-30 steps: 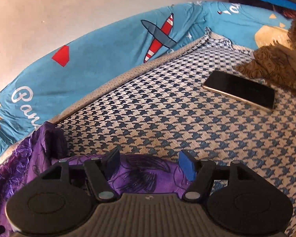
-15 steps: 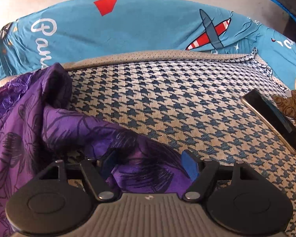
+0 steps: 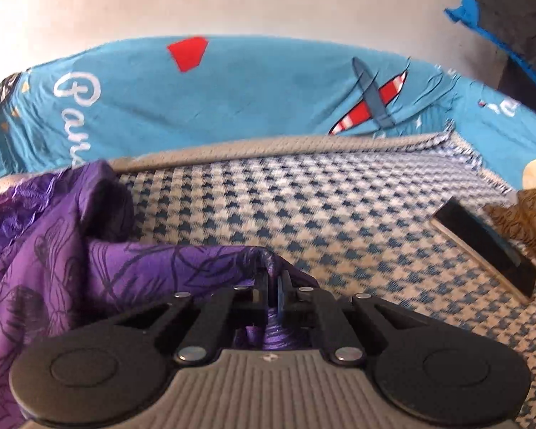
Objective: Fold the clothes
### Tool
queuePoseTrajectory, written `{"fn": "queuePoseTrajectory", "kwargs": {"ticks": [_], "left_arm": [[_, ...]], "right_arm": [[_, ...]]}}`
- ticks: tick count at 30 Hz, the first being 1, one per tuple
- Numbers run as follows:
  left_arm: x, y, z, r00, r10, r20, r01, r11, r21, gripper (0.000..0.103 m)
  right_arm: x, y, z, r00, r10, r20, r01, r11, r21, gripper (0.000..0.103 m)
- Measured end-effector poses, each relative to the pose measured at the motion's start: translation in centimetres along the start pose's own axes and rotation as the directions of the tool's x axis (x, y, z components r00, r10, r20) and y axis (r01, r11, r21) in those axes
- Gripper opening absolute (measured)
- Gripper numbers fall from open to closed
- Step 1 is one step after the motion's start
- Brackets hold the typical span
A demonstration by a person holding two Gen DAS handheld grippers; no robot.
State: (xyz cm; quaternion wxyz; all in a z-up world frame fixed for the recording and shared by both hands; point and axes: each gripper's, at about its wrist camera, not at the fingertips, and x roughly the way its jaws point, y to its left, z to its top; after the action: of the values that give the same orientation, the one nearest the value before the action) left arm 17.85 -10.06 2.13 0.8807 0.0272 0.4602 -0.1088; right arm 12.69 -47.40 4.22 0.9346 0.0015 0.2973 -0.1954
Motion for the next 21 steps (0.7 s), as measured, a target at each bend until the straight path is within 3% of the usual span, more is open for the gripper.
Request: {"fn": "queuePoseTrajectory", "kwargs": {"ticks": [2, 6, 11, 14, 15, 17, 18, 19, 21], "left_arm": [[0.2, 0.1, 0.0, 1.000, -0.001, -0.004, 0.001, 1.000, -0.002, 0.103], [0.4, -0.1, -0.1, 1.000, 0.002, -0.006, -0.002, 1.000, 0.009, 0.103], [0.5, 0.0, -0.1, 1.000, 0.000, -0.006, 0.000, 1.000, 0.004, 0.103], [0.5, 0.0, -0.2, 1.000, -0.002, -0.007, 0.002, 1.000, 0.002, 0.103], [0.5, 0.0, -0.2, 1.000, -0.001, -0.005, 0.001, 1.000, 0.006, 0.103], [0.4, 0.0, -0.3, 1.000, -0.001, -0.002, 0.001, 1.000, 0.010, 0.103], [0.3, 0.0, -0.3, 1.000, 0.000, -0.001, 0.000, 1.000, 0.012, 0.103], [0.3, 0.0, -0.4, 1.000, 0.001, -0.001, -0.001, 1.000, 0.011, 0.103], [0.3, 0.1, -0.4, 1.000, 0.003, 0.000, -0.003, 1.000, 0.008, 0.103]], "right_arm": [[-0.9, -0.3, 0.8, 0.991, -0.105, 0.081, 0.103, 0.994, 0.033, 0.005], [-2.6, -1.5, 2.2, 0.931, -0.296, 0.212, 0.271, 0.953, 0.139, 0.005], [-4.0, -3.3, 3.0, 0.863, -0.436, 0.255, 0.377, 0.892, 0.249, 0.005], [-4.4, -4.1, 3.2, 0.867, -0.430, 0.253, 0.377, 0.897, 0.230, 0.006], [-4.4, -4.5, 3.2, 0.881, -0.417, 0.223, 0.368, 0.901, 0.228, 0.007], [-4.1, -5.7, 3.1, 0.917, -0.375, 0.134, 0.332, 0.906, 0.262, 0.021], [-4.0, -6.4, 2.9, 0.930, -0.351, 0.105, 0.311, 0.909, 0.279, 0.039], [-4.0, -7.2, 2.8, 0.935, -0.344, 0.086, 0.304, 0.903, 0.303, 0.049], [-4.1, -8.9, 2.6, 0.938, -0.343, 0.042, 0.308, 0.884, 0.353, 0.052]]}}
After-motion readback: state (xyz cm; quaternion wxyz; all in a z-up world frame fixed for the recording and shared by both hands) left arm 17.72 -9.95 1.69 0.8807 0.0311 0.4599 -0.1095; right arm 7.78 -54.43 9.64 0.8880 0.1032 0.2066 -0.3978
